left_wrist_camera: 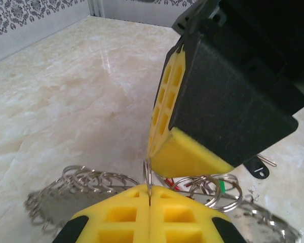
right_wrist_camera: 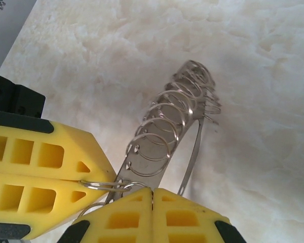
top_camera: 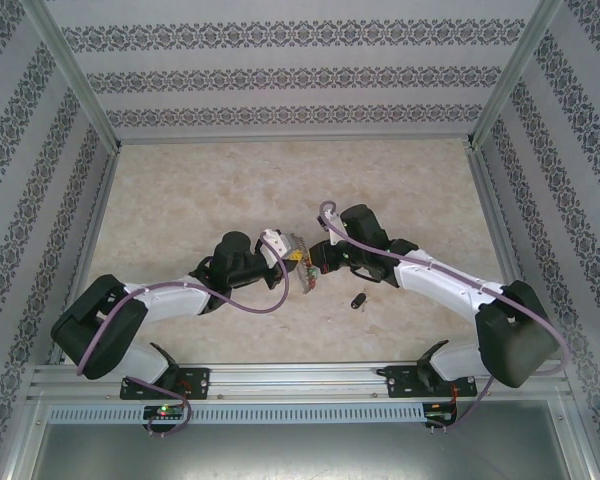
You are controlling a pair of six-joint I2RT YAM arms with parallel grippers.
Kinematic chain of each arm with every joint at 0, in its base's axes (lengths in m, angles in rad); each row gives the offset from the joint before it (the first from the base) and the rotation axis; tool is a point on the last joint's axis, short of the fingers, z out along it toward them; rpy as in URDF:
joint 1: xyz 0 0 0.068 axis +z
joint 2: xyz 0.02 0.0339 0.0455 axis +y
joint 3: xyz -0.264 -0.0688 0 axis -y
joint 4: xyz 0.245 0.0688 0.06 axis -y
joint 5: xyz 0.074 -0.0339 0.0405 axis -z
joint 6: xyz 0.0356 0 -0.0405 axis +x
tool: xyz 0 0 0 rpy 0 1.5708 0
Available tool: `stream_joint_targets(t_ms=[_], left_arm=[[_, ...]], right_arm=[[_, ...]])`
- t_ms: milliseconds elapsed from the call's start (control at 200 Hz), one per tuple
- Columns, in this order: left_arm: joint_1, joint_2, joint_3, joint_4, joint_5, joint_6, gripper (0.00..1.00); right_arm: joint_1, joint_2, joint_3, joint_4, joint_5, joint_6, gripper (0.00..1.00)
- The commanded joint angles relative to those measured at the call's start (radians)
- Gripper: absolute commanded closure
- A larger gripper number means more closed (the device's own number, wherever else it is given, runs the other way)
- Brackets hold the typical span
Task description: Put the keys on the keyring
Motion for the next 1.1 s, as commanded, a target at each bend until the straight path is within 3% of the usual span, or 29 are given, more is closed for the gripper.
stream_joint_targets(t_ms=[0, 380, 804, 949, 1094], left_arm=[[-0.013, 0.007, -0.014, 0.112, 0.012, -0.021, 1.0], [-0.012, 0.012, -0.02, 0.104, 0.055, 0.007, 1.0], [-0.013, -0.019, -0.016, 0.083, 0.063, 0.022, 1.0], [-0.013, -0.026, -0.01, 0.075, 0.06, 0.025, 1.0], [-0.012, -0.036, -0.007, 0.058, 0.07, 0.029, 1.0]], right_arm=[[0.001, 0.022, 0.011, 0.009, -0.052, 0.009, 1.0], [-0.051, -0.067, 0.009, 0.034, -0.155, -0.01, 1.0], [-0.042, -0.105, -0.004, 0.027, -0.141, -0.039, 1.0], [-0.053, -0.105, 0.01, -0.038, -0.07, -0.058, 1.0], [-0.071, -0.115, -0.002, -0.046, -0.055, -0.07, 0.79]])
